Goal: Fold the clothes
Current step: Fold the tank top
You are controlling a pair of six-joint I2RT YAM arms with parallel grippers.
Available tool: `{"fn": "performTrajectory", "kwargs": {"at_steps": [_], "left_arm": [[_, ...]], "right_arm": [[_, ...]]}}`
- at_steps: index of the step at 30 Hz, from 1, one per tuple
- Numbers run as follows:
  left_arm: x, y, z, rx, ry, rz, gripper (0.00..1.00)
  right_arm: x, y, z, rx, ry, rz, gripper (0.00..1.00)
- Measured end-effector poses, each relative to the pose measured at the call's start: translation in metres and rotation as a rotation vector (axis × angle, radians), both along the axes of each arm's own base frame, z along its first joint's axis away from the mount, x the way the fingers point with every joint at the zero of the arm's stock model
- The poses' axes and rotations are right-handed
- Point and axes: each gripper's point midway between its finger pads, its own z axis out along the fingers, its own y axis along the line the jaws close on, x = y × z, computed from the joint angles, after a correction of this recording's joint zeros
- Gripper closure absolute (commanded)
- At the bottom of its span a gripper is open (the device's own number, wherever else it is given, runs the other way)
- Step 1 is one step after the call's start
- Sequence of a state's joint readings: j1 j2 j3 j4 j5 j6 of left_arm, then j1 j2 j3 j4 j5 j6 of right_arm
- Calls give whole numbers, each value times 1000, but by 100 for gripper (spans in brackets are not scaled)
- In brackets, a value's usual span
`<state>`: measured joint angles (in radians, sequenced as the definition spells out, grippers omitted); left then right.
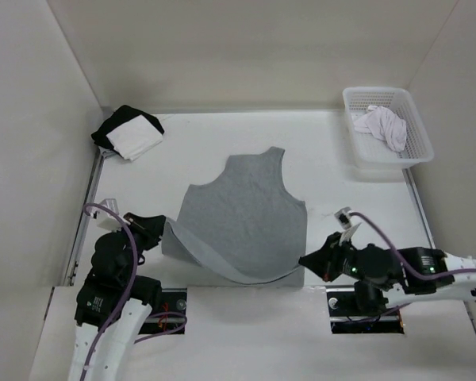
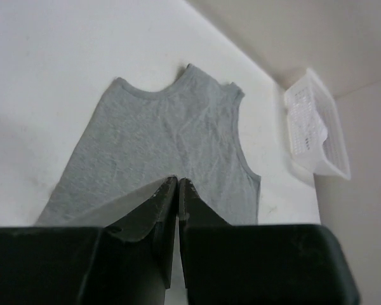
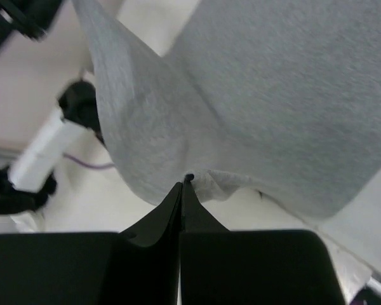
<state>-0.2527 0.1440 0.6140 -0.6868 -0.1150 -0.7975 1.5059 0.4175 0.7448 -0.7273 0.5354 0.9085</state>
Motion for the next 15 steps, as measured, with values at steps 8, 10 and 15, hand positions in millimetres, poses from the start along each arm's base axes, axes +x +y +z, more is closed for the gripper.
{"fn": "performTrajectory", "kwargs": {"at_steps": [8, 10, 15], "left_arm": [[6, -1, -33, -11, 143, 22, 98], [22, -5, -42, -11, 177, 26, 98], [87, -24, -58, 1, 234, 35, 98]], "right_arm": [[5, 0, -80, -231, 103, -96, 100], [32, -10, -87, -233, 112, -212, 100], [112, -24, -85, -213, 107, -429, 100]]}}
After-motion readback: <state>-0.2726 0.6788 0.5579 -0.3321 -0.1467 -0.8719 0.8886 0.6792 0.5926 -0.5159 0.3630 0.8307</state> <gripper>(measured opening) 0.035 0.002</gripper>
